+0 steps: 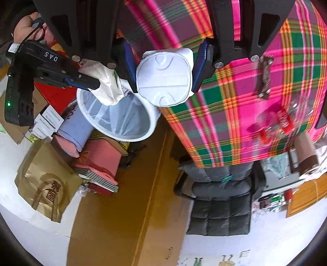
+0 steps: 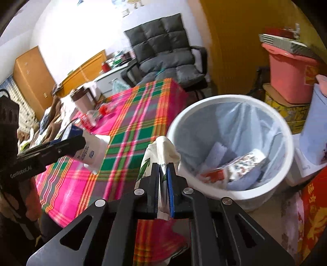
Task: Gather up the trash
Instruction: 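Carry the yogurt cup and cloth bag over the white bin, then lower both tools into the bin and open them to drop the items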
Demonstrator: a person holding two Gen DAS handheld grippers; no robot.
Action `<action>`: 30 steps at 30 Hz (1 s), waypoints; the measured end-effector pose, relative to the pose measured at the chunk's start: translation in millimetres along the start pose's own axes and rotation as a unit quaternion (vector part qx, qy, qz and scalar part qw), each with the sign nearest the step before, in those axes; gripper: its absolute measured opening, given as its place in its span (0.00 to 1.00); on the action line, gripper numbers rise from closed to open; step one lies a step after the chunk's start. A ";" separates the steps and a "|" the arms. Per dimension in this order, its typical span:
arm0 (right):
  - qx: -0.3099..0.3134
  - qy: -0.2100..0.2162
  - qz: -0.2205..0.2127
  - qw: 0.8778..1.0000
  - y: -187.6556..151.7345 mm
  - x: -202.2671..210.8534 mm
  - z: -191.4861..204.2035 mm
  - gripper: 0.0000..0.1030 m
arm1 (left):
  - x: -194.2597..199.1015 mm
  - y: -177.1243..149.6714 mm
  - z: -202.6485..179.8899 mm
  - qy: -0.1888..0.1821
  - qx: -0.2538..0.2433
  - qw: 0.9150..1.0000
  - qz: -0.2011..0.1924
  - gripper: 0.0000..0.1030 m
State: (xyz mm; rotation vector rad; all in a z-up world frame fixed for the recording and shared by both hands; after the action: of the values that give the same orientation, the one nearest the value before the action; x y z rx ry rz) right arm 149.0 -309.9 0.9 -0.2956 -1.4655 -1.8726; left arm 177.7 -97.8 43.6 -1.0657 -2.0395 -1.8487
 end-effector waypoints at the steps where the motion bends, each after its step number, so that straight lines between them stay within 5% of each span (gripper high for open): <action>1: -0.005 -0.007 -0.004 1.000 2.1 1.8 -6.8 0.10 | -4.8 2.6 -5.2 -0.006 -0.003 1.000 0.001 0.48; 12: -0.040 -0.056 -0.025 0.997 14.1 7.1 -46.3 0.10 | -56.1 17.6 -45.7 -0.049 -0.028 0.998 0.013 0.49; 26: -0.055 -0.069 0.002 0.996 14.5 -11.2 -64.1 0.11 | -112.0 10.6 -59.3 -0.069 -0.037 0.996 0.051 0.49; 30: -0.050 -0.072 0.000 0.996 16.5 -11.8 -64.5 0.21 | -116.4 10.1 -58.1 -0.069 -0.035 0.996 0.048 0.57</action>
State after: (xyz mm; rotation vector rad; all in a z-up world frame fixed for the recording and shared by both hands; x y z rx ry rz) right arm 184.2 -365.5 -14.7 -0.4872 -1.4661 -1.9624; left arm 249.7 -195.8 -3.9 -1.3202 -1.9698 -1.8598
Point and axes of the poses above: each gripper's, at about its wrist camera, not at the fingertips, and x roughly against the way its jaws point, z to its left, y to its top, the point moved 1 cm from there along -x, roughly the way its jaws point, and after that the axes turned 7 degrees about -z, right-handed, at the moved point
